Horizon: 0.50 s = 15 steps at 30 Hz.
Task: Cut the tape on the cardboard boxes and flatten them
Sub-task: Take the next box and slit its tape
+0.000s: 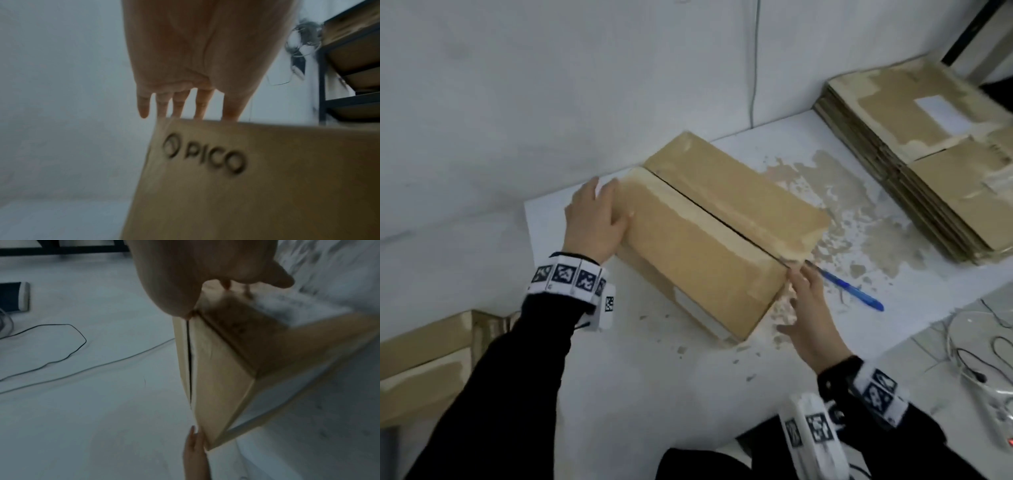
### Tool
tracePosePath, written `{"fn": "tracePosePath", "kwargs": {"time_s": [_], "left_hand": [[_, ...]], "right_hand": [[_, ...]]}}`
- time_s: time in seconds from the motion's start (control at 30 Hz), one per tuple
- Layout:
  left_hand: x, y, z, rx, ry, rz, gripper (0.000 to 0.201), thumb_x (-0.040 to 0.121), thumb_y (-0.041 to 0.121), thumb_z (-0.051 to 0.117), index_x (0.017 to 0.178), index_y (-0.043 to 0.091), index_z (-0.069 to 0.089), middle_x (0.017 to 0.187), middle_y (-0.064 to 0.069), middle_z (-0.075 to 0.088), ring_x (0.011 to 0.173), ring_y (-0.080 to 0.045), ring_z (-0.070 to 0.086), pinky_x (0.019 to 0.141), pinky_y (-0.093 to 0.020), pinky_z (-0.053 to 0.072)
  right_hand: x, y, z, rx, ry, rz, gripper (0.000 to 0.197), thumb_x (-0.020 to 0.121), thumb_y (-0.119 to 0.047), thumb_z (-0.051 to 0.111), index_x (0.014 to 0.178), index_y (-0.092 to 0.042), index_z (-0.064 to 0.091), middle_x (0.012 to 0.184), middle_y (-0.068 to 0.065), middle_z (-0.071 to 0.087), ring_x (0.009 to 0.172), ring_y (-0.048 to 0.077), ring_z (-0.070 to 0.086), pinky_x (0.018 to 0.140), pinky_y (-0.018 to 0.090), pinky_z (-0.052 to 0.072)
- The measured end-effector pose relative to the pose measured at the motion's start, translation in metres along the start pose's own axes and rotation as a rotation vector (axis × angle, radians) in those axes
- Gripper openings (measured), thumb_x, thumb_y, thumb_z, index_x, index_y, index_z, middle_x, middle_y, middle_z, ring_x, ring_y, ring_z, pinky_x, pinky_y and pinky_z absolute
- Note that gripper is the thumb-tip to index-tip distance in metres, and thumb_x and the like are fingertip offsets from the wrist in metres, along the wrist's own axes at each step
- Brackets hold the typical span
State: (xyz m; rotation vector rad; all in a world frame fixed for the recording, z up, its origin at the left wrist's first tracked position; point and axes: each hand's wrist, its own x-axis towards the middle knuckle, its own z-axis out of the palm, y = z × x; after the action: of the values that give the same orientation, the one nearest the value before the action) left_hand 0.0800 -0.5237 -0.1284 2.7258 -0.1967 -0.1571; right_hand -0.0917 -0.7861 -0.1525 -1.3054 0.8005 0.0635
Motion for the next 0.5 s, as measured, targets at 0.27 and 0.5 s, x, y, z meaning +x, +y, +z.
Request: {"fn": "tracePosePath", "kwargs": {"time_s": [0.27, 0.5], "left_hand": [[-0.139, 0.179, 0.052, -0.070, -0.006, 0.085, 0.075, 0.092, 0.060, 0.034, 0.151, 0.016, 0.019, 0.156, -0.012, 0.022, 0.143, -0.028, 0.019, 0.116, -0.046, 0.020], [-0.115, 0.218, 0.141, 0.284, 0.097, -0.065, 0.090, 0.088, 0.048, 0.058, 0.153, 0.020, 0.002, 0.159, -0.019, 0.002, 0.147, -0.034, 0.000, 0.116, -0.053, 0.007]], "right_hand": [[0.103, -0.036, -0.062, -0.136, -0.105, -0.071, 0.053, 0.098, -0.054, 0.026, 0.142, -0.028, 0.038, 0.145, -0.006, 0.040, 0.131, 0.015, 0.039, 0.108, 0.045, 0.036], [0.097, 0.005, -0.098, -0.208, -0.209, -0.089, 0.051, 0.101, -0.047, 0.026, 0.134, -0.017, 0.049, 0.131, 0.000, 0.054, 0.116, 0.015, 0.052, 0.098, 0.035, 0.043]]}}
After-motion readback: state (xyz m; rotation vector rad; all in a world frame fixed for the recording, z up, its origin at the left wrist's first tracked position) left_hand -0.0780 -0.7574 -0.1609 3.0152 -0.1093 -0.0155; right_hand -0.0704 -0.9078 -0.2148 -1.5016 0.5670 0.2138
